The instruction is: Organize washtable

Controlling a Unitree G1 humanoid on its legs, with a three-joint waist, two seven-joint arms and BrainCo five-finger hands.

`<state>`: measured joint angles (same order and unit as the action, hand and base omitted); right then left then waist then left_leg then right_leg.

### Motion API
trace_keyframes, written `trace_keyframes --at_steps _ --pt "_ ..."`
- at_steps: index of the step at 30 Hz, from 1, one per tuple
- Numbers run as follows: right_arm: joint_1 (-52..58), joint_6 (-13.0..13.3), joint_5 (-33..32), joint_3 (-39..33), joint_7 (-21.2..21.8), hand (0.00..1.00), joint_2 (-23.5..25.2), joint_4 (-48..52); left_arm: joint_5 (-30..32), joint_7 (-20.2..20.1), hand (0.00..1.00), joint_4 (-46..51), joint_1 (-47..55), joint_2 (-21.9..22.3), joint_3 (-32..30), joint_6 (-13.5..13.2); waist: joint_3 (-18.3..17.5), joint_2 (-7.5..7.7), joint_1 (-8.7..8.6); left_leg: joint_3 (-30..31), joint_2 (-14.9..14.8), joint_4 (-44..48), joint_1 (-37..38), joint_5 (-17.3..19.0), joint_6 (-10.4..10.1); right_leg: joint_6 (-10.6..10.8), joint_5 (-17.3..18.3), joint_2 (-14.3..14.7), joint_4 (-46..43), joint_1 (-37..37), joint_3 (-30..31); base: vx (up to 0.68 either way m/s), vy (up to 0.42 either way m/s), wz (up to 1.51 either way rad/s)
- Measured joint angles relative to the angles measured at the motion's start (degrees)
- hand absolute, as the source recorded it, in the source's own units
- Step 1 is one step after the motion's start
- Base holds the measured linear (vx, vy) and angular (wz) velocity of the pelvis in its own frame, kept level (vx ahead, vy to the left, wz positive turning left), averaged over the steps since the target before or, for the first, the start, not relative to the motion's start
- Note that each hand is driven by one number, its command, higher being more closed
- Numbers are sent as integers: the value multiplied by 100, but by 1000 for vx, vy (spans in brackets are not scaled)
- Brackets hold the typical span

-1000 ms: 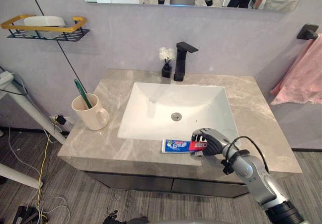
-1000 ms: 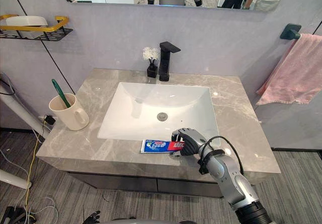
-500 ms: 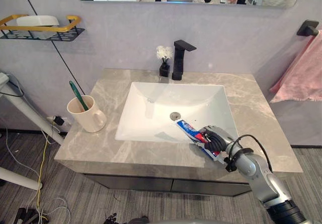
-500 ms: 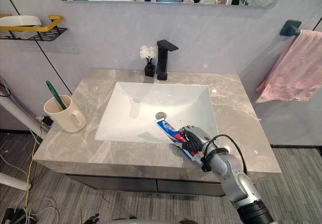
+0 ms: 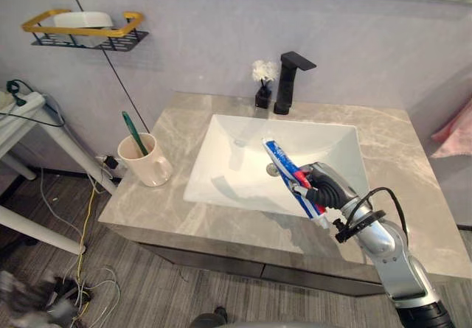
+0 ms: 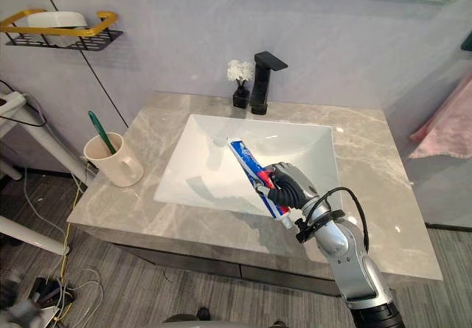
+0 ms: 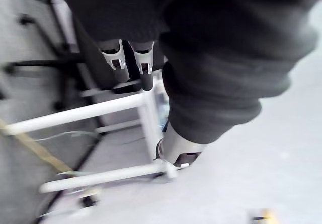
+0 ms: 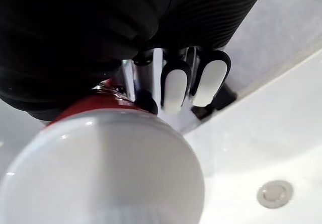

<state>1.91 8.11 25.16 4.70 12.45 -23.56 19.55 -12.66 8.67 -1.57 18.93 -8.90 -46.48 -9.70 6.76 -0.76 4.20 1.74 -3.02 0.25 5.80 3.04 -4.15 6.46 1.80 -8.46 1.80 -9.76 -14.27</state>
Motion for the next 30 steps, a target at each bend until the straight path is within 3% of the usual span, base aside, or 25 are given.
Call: trace_keyframes --at_steps 5,9,14,19,25,30 --pt "-46 -2 -107 79 -96 100 324 2 276 179 0 1937 -118 202 328 -141 -217 -54 131 36 40 8 -32 10 18 3 2 -56 0 -4 -77 -19 11 6" --pt "-347 -3 -107 357 -266 100 566 14 319 88 0 3672 -85 485 1615 -319 -293 -37 120 139 79 78 -103 7 20 5 3 -52 -14 -12 -163 -56 -5 11" --pt "-546 21 -115 534 -453 100 574 228 -275 -373 0 4549 130 587 2749 -475 -392 -126 117 147 95 79 -88 -26 44 5 3 -68 -49 -16 -165 -35 1 2" --pt "-933 65 -288 542 -730 100 437 227 -1109 -825 0 4574 273 544 3508 -425 -403 -95 113 137 92 64 20 -49 42 5 3 -65 -54 -104 -151 -32 -2 -1" --pt "-1516 341 -332 923 -1122 100 53 224 -2233 -1123 0 4151 242 -107 4642 -226 -445 -7 98 131 93 -31 121 -115 50 6 2 -68 -68 -150 -139 -17 0 0" --pt "-1749 470 -331 1265 -1284 100 -199 202 -2760 -1235 0 4003 196 -611 5338 -97 -454 19 60 116 96 -83 235 -127 50 5 2 -72 -58 -216 -129 -6 1 0"
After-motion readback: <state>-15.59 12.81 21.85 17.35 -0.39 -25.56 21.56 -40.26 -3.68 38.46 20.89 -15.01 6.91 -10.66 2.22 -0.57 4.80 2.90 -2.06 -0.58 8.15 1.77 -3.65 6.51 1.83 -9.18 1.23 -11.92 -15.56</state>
